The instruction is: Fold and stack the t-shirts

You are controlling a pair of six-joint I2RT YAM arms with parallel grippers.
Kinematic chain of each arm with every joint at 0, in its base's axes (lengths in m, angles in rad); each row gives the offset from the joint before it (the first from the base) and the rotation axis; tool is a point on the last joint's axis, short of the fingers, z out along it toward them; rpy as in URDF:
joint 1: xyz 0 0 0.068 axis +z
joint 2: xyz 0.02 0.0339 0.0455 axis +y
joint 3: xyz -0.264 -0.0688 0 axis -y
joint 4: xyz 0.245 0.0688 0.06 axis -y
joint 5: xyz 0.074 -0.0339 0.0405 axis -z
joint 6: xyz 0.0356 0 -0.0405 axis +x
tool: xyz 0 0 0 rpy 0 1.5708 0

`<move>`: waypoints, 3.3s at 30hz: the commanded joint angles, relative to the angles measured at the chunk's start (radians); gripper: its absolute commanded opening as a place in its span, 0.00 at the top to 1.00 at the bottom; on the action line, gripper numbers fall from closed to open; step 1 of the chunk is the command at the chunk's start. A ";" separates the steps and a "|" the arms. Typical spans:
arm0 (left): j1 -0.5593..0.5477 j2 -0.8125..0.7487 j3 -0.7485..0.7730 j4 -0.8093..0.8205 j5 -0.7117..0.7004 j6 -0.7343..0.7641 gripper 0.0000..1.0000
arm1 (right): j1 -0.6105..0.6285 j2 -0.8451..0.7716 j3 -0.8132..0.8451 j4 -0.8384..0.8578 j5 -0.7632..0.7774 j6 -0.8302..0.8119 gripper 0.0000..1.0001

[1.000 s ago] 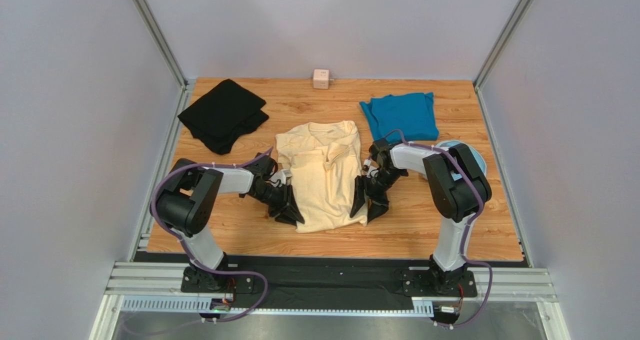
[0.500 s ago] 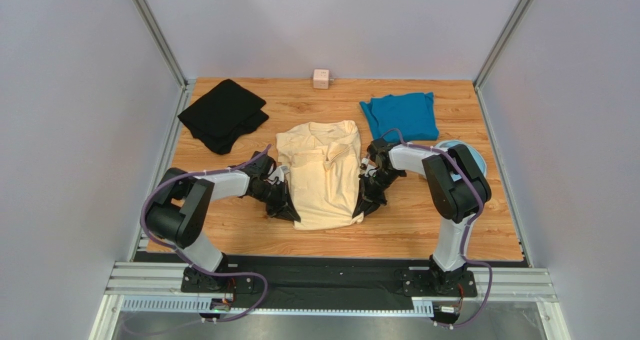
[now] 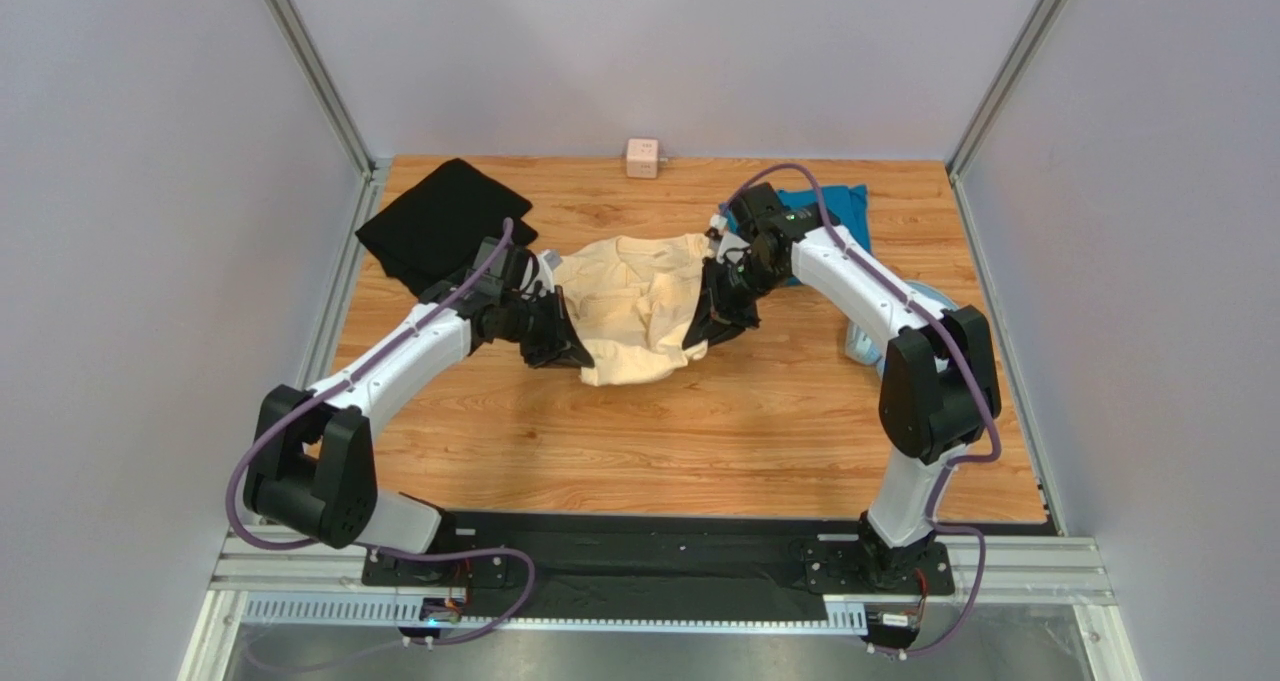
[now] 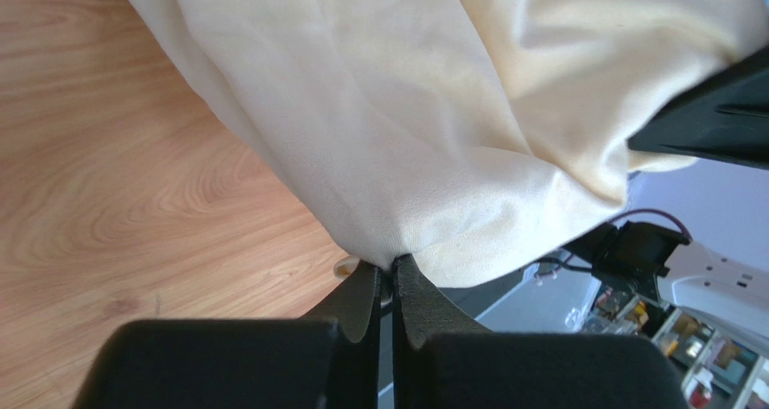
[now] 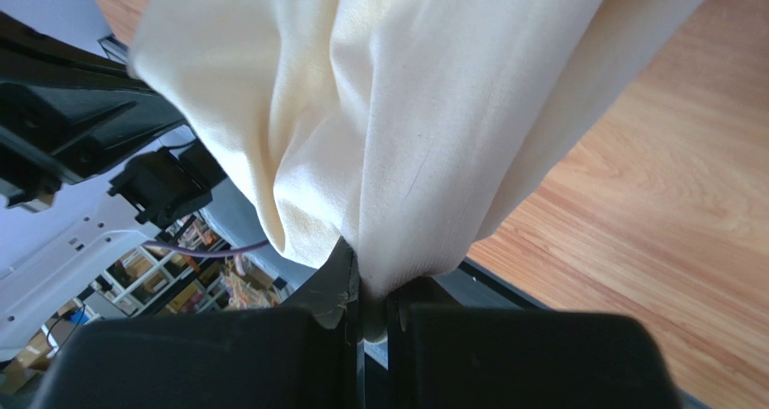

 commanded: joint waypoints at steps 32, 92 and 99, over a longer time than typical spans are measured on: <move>0.083 0.752 1.085 -0.235 -0.319 0.075 1.00 | -0.119 0.532 0.806 0.149 0.135 0.174 0.95; 0.112 0.853 1.111 -0.069 -0.147 0.088 0.77 | -0.084 0.632 0.869 0.496 0.080 0.253 0.42; 0.110 0.964 1.219 -0.107 -0.170 0.085 0.86 | -0.070 0.732 0.872 0.500 0.089 0.256 0.41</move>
